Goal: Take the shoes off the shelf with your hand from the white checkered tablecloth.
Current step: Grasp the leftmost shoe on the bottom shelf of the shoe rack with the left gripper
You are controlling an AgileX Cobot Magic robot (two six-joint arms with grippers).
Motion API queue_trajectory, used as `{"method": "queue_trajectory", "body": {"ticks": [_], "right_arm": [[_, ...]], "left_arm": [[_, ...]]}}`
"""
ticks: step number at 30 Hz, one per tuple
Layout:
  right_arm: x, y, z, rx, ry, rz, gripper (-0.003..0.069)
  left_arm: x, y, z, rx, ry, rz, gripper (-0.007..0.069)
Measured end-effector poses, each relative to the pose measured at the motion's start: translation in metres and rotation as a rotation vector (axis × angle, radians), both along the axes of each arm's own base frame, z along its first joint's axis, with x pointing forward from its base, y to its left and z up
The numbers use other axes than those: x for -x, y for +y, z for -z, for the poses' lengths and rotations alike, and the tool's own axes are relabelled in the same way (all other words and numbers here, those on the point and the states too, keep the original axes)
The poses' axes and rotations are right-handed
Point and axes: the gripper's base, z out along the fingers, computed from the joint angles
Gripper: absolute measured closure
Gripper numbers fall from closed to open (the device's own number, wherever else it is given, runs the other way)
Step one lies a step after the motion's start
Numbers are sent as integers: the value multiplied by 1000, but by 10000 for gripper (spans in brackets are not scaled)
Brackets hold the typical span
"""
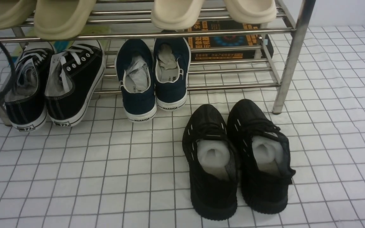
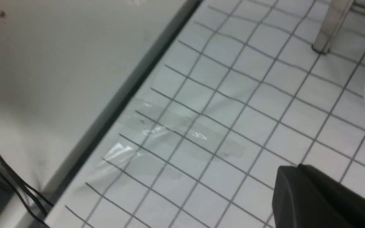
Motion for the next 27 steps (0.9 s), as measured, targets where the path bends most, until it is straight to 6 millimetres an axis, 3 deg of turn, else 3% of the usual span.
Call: {"method": "queue_trajectory", "body": {"ticks": [5, 7, 12, 23, 27], "right_arm": [[0, 0, 0, 0, 0, 0, 468], [0, 0, 0, 0, 0, 0, 467], [0, 0, 0, 0, 0, 0, 466], [0, 0, 0, 0, 0, 0, 449], [0, 0, 0, 0, 0, 0, 444]], "left_arm": [[-33, 28, 18, 266, 18, 20, 608], [-51, 28, 25, 379, -44, 60, 605], [-72, 24, 32, 457, -130, 93, 573], [-111, 13, 55, 395, -193, 168, 225], [-125, 19, 75, 386, -188, 152, 196]]}}
